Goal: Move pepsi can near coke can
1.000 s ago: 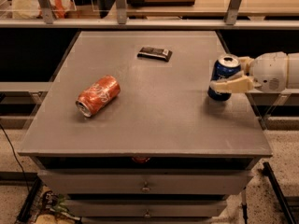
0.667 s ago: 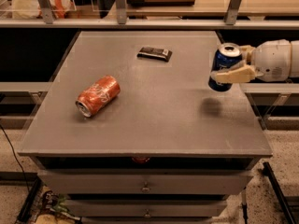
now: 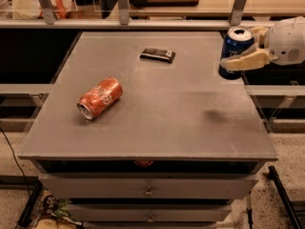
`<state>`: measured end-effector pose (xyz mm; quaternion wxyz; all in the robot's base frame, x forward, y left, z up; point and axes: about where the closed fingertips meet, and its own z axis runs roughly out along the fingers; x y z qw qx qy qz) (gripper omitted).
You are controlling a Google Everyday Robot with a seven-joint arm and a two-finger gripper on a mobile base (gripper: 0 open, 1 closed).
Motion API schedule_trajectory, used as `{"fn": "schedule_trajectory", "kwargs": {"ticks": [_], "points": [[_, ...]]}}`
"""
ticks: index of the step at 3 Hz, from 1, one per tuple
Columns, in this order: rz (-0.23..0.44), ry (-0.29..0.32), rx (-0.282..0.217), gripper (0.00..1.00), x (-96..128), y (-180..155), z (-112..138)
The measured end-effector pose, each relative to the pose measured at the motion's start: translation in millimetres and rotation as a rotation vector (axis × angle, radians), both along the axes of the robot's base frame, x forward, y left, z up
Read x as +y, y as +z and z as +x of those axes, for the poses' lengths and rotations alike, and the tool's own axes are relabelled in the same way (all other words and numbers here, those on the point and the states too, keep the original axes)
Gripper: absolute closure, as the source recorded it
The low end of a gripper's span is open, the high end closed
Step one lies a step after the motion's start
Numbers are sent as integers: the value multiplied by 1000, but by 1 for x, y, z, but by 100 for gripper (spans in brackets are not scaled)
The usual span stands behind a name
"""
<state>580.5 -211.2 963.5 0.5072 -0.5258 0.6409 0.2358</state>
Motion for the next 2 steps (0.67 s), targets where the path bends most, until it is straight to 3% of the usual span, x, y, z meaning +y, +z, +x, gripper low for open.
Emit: {"fn": "schedule_trajectory", "kwargs": {"ticks": [1,2], "points": [[21,54,32,100,18,-11,-7],[33,197,89,100,71,-26,-24]]}}
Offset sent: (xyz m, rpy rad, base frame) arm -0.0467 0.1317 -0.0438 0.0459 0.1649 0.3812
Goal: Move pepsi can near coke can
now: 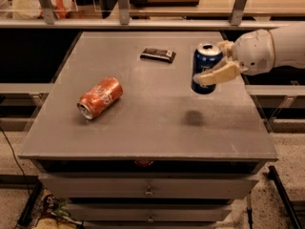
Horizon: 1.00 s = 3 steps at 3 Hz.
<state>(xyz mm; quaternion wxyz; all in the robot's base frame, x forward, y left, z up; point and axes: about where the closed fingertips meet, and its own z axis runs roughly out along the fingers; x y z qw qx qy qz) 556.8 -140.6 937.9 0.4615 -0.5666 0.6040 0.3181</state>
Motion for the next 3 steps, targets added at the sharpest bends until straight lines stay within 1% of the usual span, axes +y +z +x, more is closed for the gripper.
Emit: {"fn": "schedule_trajectory", "kwargs": {"ticks": [1,2,3], "points": [[12,121,50,100,48,-15,-13],[22,163,63,100,89,-21,-26],[42,136,45,100,121,-23,-29]]}}
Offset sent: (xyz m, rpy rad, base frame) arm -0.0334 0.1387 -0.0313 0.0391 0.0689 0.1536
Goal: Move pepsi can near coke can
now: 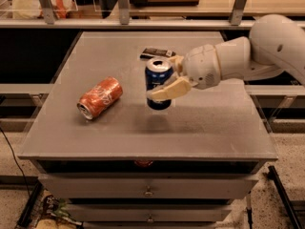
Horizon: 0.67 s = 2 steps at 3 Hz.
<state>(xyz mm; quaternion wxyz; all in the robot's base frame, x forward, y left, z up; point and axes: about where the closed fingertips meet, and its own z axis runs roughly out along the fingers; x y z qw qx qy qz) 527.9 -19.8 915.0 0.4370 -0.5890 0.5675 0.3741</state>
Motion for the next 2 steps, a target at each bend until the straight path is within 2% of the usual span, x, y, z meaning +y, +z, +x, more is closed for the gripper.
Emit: {"fn": "schedule_trajectory", "kwargs": {"ticks": [1,2], "points": [[26,-20,-10,100,24,-2,5],[46,-35,-1,100,37,-7,10]]}}
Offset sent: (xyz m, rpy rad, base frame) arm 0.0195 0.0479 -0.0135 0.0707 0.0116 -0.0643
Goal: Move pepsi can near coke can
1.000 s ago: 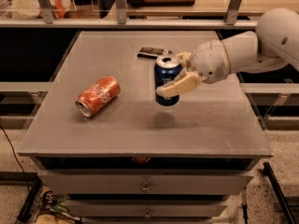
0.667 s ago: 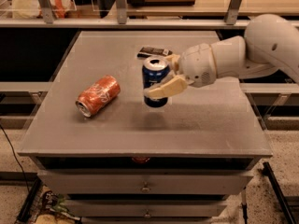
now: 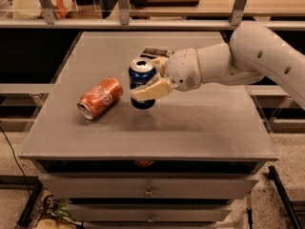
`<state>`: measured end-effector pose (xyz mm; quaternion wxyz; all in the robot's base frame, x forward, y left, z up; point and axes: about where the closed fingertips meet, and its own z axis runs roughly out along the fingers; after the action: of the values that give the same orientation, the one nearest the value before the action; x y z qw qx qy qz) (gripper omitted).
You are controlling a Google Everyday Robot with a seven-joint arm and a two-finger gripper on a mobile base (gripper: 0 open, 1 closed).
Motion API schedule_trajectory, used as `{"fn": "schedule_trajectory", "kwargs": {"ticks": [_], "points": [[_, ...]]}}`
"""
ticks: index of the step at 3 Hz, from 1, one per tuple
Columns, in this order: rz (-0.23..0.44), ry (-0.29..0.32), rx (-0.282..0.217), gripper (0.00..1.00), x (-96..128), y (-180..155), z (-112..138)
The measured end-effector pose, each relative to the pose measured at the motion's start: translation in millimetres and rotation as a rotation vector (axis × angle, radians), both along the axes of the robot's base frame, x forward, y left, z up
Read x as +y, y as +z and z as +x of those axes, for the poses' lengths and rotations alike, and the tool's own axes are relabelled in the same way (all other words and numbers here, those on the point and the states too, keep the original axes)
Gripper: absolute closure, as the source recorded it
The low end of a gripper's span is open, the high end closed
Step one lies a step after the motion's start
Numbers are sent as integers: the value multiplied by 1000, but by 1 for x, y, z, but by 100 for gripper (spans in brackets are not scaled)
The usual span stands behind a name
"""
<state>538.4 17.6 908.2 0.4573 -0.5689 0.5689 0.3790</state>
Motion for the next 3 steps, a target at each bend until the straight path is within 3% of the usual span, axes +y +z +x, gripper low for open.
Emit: {"fn": "schedule_trajectory", "kwargs": {"ticks": [3], "points": [[17,-1,21,100,18,-7,3]]}}
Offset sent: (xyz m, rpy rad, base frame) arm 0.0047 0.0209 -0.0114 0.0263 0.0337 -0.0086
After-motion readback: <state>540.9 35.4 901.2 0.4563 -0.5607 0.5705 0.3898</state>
